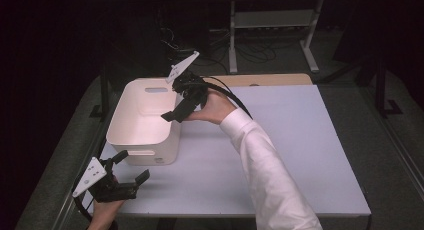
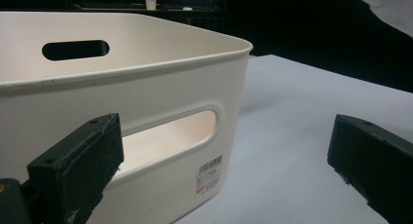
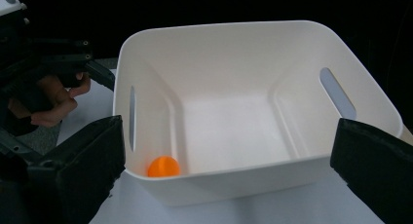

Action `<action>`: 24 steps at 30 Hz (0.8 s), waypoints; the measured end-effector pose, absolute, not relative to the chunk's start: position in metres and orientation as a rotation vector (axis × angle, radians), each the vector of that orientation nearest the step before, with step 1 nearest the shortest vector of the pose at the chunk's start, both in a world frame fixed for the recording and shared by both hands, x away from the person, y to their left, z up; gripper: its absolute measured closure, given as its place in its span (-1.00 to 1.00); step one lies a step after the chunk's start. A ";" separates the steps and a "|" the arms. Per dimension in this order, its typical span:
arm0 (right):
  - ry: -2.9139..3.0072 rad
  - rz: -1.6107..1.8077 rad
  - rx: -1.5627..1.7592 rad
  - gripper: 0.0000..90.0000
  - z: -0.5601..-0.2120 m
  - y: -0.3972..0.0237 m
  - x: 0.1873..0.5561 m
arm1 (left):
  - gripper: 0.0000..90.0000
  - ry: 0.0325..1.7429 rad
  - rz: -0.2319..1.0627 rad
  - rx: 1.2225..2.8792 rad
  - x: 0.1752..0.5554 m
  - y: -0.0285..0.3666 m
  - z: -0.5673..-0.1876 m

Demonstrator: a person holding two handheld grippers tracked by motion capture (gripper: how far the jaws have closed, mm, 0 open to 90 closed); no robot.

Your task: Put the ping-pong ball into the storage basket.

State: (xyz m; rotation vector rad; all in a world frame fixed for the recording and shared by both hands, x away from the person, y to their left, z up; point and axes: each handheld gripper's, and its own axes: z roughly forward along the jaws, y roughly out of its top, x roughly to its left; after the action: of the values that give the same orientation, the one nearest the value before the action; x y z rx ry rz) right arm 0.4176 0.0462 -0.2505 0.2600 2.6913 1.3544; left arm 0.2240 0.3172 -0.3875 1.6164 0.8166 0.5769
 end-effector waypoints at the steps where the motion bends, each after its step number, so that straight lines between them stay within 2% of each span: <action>1: 2.693 1.357 0.265 -1.00 -0.251 0.043 0.417 | -1.00 0.816 0.576 1.621 0.224 0.317 -0.388; 24: 2.642 1.333 0.462 -1.00 -0.264 -0.027 0.412 | -1.00 0.812 0.579 1.628 0.224 0.317 -0.388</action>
State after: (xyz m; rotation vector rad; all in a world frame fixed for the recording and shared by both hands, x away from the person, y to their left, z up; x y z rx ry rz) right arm 0.4119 -0.0269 -0.2638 0.4619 2.6423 1.3326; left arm 0.2236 0.3170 -0.3875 1.6284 0.8116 0.5793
